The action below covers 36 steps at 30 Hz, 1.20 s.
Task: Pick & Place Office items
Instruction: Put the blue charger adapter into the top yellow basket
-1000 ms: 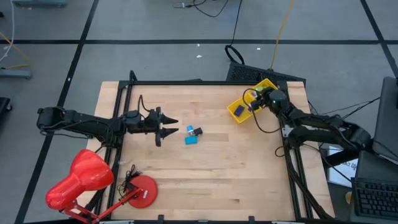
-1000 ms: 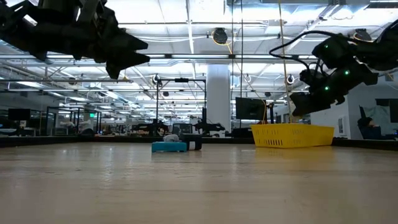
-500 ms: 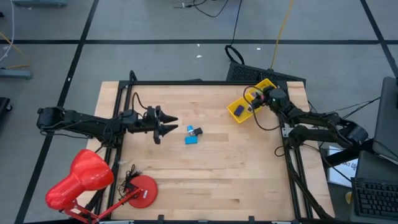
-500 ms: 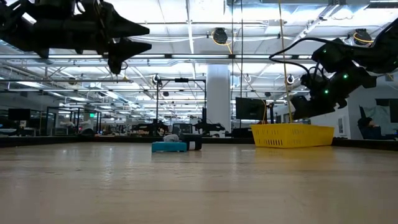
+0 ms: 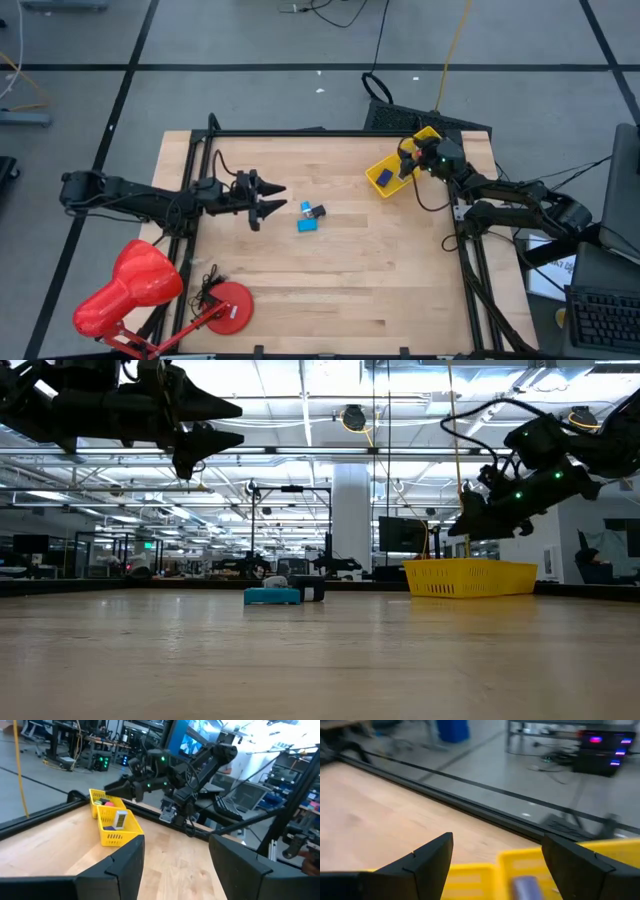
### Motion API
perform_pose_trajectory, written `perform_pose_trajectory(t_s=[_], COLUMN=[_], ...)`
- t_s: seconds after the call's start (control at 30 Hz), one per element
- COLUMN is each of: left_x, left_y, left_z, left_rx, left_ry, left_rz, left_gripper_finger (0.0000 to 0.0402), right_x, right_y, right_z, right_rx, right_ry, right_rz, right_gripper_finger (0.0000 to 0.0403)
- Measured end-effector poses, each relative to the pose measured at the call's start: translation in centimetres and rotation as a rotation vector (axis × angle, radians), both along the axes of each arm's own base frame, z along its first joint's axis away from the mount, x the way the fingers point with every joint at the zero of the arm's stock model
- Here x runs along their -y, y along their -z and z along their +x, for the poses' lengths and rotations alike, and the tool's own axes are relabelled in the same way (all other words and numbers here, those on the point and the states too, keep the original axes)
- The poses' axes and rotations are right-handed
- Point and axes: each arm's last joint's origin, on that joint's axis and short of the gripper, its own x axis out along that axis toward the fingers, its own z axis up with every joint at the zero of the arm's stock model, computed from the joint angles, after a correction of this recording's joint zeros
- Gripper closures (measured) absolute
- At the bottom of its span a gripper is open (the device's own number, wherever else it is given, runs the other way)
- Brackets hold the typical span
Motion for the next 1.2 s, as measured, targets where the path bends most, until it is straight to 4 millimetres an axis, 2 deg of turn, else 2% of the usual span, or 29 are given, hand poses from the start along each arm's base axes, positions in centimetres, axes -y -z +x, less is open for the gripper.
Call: perform_pose_trajectory(t_s=[0.27,0.53,0.7,0.83,0.93,1.03,1.2], left_x=[1.3,2.8,2.4,1.3,0.6,0.0,-0.4], left_y=[1.4,2.8,3.7,4.8,5.9,6.9,8.8], left_z=[0.9,4.4,6.2,6.7,6.8,6.9,7.0], left_rx=[-0.080,-0.210,-0.351,-0.510,-0.578,-0.609,-0.694], left_ry=[0.064,0.127,0.021,-0.124,-0.166,-0.201,-0.215], left_rz=[-0.007,0.073,0.095,0.108,0.049,-0.003,0.008], left_gripper_finger=[0.0178,0.0180,0.0198,0.0215,0.0221,0.0207,0.0154], right_x=[-0.4,-1.1,-1.5,-1.7,-1.8,-1.7,-1.7], right_y=[-0.5,-1.0,-1.1,-1.1,-1.1,-1.1,-1.1], right_z=[0.7,1.6,2.0,2.2,2.2,2.2,2.2], right_rx=[0.085,0.094,0.095,0.093,0.082,0.080,0.080], right_ry=[-0.119,-0.194,-0.223,-0.237,-0.245,-0.244,-0.244], right_rz=[0.002,-0.062,-0.072,-0.073,-0.083,-0.086,-0.086], right_gripper_finger=[0.0122,0.0124,0.0124,0.0124,0.0124,0.0124,0.0124])
